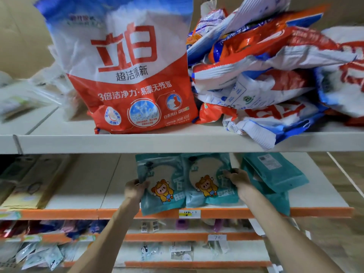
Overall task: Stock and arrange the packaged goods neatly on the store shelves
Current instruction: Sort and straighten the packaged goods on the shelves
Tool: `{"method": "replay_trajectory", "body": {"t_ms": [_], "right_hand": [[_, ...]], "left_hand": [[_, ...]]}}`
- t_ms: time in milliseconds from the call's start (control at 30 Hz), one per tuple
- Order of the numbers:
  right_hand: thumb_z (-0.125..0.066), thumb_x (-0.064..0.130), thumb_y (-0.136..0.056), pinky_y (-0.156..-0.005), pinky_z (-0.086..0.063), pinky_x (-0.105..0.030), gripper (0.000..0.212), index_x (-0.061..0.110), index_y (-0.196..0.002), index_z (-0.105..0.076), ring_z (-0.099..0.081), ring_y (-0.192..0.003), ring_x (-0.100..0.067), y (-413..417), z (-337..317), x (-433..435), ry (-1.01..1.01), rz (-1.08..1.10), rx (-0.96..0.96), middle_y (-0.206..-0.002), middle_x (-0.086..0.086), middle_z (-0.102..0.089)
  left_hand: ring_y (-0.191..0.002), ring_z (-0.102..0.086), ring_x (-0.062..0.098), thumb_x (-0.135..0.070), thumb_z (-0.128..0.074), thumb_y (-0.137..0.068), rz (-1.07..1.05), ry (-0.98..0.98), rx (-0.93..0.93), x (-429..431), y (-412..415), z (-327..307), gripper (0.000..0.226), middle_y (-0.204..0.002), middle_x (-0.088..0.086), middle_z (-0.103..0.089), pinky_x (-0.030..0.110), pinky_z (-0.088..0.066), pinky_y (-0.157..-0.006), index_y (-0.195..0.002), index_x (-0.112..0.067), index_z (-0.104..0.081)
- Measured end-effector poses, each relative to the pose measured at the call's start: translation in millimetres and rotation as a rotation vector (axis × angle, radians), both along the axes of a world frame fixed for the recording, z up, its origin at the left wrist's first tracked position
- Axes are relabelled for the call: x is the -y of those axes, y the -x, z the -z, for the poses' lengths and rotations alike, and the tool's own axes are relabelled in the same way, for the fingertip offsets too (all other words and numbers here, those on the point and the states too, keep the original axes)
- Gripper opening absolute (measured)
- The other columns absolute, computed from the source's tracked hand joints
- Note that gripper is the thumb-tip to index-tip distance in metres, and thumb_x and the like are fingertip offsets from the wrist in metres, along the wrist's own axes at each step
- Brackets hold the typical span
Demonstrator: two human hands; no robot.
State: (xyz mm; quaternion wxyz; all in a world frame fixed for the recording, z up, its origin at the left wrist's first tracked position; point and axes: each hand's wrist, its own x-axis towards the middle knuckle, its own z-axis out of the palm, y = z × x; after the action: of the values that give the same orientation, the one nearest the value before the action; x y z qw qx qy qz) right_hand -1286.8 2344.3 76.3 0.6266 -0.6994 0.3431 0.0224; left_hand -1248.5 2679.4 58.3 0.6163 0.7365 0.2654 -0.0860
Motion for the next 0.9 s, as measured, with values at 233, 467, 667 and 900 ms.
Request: {"method": "replay_trajectory", "body": {"t_ms": [233,467,667,900], "right_hand": [[-0.068,0.01,-0.089,-0.045,-0.044,-0.02,0.005,0.008,-0.09,-0.063,-0.058,-0.061,-0.012,5.1,-37.5,-65.7,0.082,0.001,0.083,-0.079,-0.006,-0.065],[-0.066,0.017,-0.091,-0.072,-0.04,-0.027,0.015,0.01,-0.104,-0.062,-0.055,-0.083,-0.021,30.4,-47.2,-197.1,0.123,-0.156,0.146,-0.094,-0.007,-0.061],[-0.063,0.014,-0.093,-0.064,-0.043,-0.027,0.008,0.007,-0.098,-0.063,-0.058,-0.079,-0.022,52.2,-49.8,-322.0,0.109,-0.293,0.177,-0.095,-0.011,-0.067],[-0.064,0.019,-0.093,-0.07,-0.053,-0.035,0.017,0.006,-0.103,-0.067,-0.067,-0.086,-0.028,75.3,-54.3,-452.3,0.067,-0.457,0.227,-0.092,-0.009,-0.072]], "left_hand": [[-0.067,-0.062,0.027,-0.003,-0.074,-0.08,-0.066,0.001,0.119,-76.9,27.5,-28.9,0.019,-0.08,0.018,-0.07,0.038,-0.054,-0.066,-0.098,0.003,-0.068],[-0.065,-0.062,0.028,-0.002,-0.068,-0.081,-0.243,0.047,0.123,-201.4,100.3,-55.8,0.007,-0.072,0.018,-0.068,0.032,-0.05,-0.057,-0.083,0.004,-0.066],[-0.05,-0.053,0.02,0.008,-0.062,-0.078,-0.369,0.018,0.184,-316.5,179.5,-75.6,0.009,-0.055,0.015,-0.06,0.025,-0.042,-0.048,-0.069,0.005,-0.063],[-0.06,-0.063,0.024,0.005,-0.059,-0.089,-0.549,0.096,0.252,-426.3,245.6,-83.5,0.008,-0.074,0.017,-0.069,0.026,-0.05,-0.048,-0.088,0.011,-0.065]]}}
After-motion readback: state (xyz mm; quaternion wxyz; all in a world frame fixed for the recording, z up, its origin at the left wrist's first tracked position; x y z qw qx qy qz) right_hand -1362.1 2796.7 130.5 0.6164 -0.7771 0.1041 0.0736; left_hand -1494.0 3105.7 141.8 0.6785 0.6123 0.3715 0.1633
